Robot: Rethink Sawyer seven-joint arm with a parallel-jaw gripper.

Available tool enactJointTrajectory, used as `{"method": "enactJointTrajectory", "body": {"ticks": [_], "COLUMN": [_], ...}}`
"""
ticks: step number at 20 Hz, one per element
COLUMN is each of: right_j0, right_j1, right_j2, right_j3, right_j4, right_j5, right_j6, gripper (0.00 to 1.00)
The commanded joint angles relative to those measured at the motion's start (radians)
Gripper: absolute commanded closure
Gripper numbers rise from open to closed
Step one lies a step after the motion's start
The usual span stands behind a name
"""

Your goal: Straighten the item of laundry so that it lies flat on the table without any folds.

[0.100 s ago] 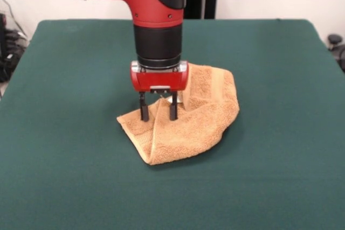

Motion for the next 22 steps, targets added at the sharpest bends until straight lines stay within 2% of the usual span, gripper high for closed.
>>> {"method": "enactJointTrajectory", "body": {"ticks": [1, 12, 13, 22], "right_j0": [0.034, 0.058, 0.058, 0.063], "right_j1": [0.035, 0.010, 0.009, 0.006], "right_j2": [0.021, -0.007, -0.007, -0.013], "right_j3": [0.059, 0.077, 0.078, 0.079], "right_j4": [-0.049, -0.047, -0.046, -0.043], "right_j5": [0.046, 0.050, 0.049, 0.052], "right_j6": [0.079, 0.091, 0.091, 0.094], "gripper": [0.00, 0.00, 1.00, 1.00]}}
